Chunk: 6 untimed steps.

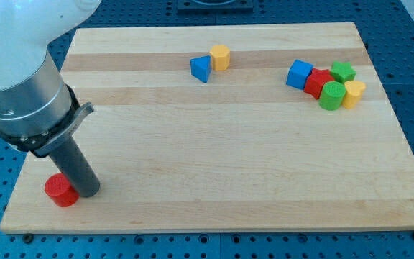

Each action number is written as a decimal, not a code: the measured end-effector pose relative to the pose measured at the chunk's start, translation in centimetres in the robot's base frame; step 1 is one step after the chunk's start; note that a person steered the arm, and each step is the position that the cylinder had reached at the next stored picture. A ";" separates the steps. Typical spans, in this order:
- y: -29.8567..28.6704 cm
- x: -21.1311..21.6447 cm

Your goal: Move the arm near the yellow hexagon

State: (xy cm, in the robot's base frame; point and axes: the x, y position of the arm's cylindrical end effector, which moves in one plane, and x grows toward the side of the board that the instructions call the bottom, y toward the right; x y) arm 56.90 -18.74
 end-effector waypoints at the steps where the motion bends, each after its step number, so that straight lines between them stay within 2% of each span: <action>1: 2.0 -1.4; 3: 17.3 -11.3; 5: 24.3 -23.8; 6: 26.0 -28.0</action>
